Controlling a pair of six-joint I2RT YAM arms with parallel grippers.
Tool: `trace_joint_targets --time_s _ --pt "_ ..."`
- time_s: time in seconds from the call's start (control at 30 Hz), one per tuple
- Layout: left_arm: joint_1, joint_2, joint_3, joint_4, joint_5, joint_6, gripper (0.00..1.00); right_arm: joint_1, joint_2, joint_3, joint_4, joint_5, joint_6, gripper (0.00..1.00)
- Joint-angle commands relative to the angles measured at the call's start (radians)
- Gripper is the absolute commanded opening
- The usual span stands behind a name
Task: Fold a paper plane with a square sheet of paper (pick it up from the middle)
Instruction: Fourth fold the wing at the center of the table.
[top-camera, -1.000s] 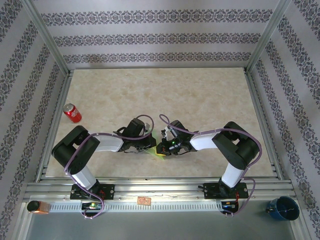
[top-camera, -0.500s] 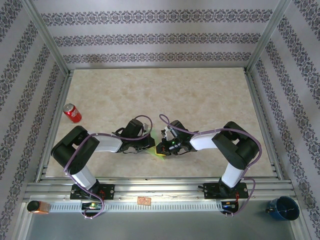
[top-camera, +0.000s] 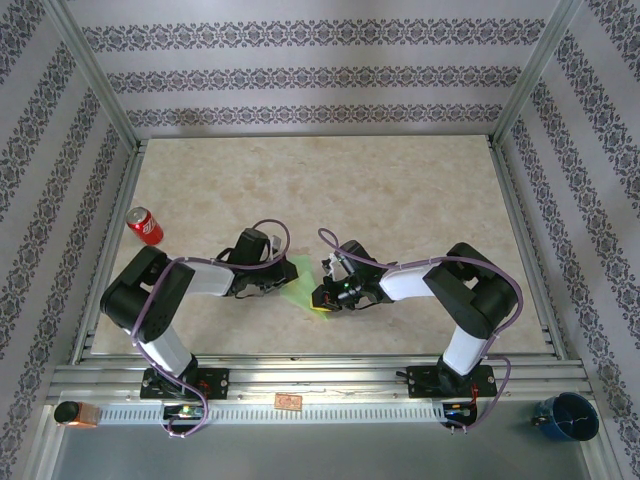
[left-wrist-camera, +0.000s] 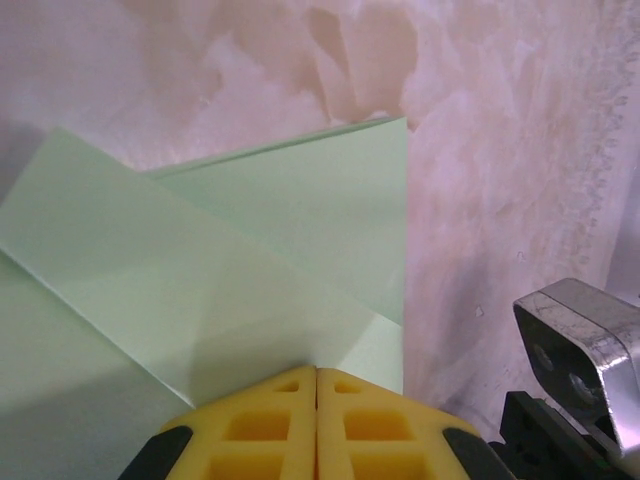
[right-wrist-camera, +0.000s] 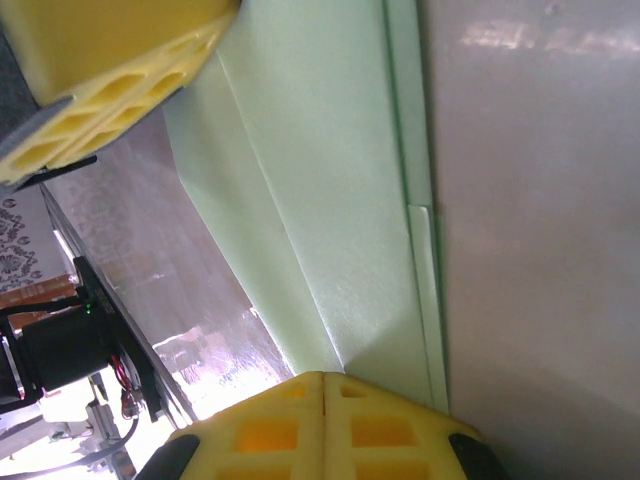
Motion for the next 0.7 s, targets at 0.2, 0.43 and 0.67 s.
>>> trace_joint_targets --time_s 0.2,0.43,0.67 --pt "0.142 0.054 0.01 0.008 0.001 0.104 0.09 0.001 0.04 -0.045 -0.106 0.054 -0.016 0.0" --pt "0.196 0.065 0.084 -0.078 0.053 0.116 0.1 -0.002 0.041 -0.051 -0.119 0.039 -0.038 0.0" --pt "0.201 0.06 0.177 -0.254 0.052 0.161 0.1 -0.005 0.035 -0.044 -0.121 0.029 -0.041 0.0"
